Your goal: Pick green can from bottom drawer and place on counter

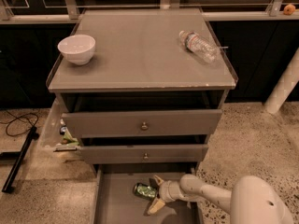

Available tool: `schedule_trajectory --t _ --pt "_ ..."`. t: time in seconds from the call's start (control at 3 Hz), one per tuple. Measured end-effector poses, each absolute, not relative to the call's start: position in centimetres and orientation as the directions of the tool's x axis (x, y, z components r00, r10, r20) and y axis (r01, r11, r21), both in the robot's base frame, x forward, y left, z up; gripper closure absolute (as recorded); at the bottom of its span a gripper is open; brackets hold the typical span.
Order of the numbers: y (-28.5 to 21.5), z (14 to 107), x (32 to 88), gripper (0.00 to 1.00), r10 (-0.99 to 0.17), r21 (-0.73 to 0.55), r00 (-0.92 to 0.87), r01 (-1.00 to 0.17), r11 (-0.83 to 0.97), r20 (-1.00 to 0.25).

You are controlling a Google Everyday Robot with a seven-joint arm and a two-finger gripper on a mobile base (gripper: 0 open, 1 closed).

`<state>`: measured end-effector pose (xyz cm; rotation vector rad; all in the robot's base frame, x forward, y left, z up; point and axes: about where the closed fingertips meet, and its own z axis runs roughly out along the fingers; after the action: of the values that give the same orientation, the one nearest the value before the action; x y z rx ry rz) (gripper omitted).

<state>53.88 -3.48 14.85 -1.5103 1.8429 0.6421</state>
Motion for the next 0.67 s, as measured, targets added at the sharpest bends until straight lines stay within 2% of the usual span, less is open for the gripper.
schedule_trajectory --t 0.33,0.67 --pt "-3.16 13.81 54.13 0.00 -0.660 -0.041 -0.122 -0.973 0.225 -0.742" --pt "-3.16 13.81 54.13 0.19 -0.660 -0.041 -0.122 -0.973 0.225 -0.742"
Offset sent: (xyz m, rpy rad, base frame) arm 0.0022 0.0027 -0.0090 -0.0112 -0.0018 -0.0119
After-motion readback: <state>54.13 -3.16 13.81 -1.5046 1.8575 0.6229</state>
